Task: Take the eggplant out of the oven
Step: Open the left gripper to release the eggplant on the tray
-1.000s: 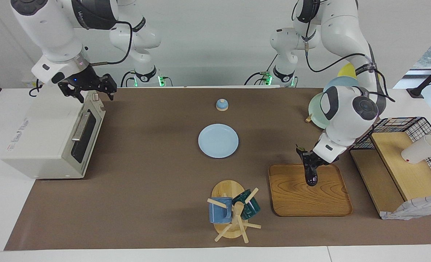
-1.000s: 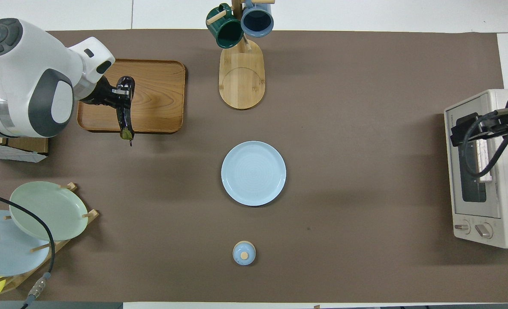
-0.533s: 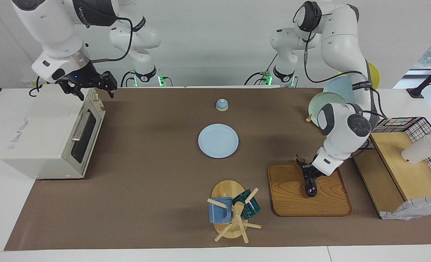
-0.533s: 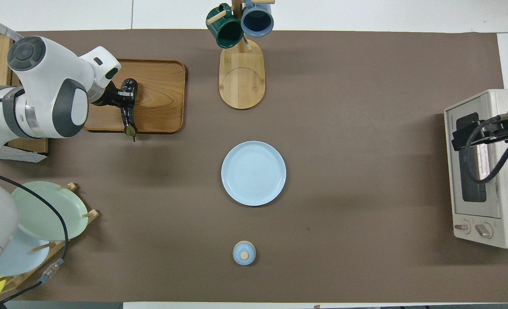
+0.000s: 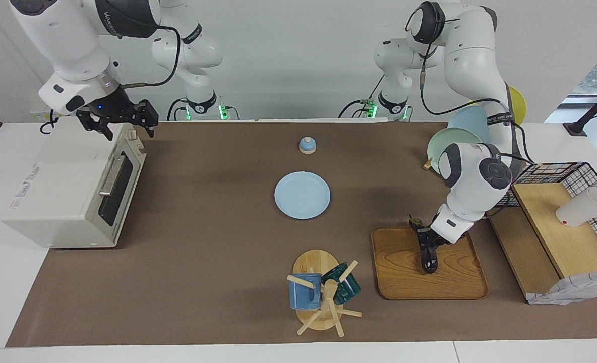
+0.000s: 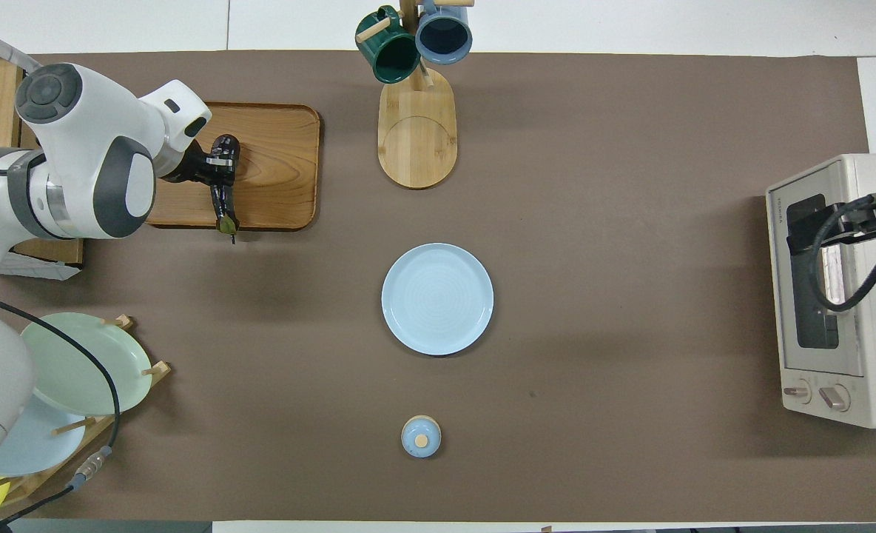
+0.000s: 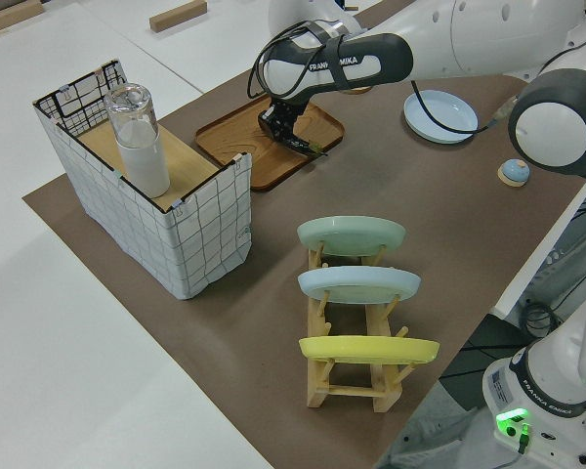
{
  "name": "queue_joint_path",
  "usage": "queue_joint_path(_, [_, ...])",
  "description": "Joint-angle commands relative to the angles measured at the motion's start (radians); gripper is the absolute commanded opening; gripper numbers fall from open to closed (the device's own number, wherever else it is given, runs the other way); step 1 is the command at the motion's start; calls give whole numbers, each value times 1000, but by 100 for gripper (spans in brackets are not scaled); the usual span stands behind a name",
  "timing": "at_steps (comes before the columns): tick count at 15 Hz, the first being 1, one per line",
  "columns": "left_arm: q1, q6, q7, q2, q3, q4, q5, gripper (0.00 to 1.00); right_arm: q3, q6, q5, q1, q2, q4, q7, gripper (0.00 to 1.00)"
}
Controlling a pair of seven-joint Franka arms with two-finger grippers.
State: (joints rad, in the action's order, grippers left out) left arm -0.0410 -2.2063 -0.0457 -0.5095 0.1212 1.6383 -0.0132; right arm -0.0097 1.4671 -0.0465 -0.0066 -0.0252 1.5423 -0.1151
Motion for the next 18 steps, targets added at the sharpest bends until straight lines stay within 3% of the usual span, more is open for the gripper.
queue_joint_path(1, [-5,-21,3,11,0,15,19,99,-12,28,19,-12,8,16,11,100])
queue_joint_path(7, [0,181,-5,40,0,-118,12,100,-10,19,19,-10,18,19,11,100])
queue_joint_path(11, [4,295,-72,169,-2,-126,2,100,-10,19,19,-1,19,19,9,100])
queue_joint_path(18, [1,618,-76,409,-5,-104,7,100,-10,19,20,-4,18,19,9,100])
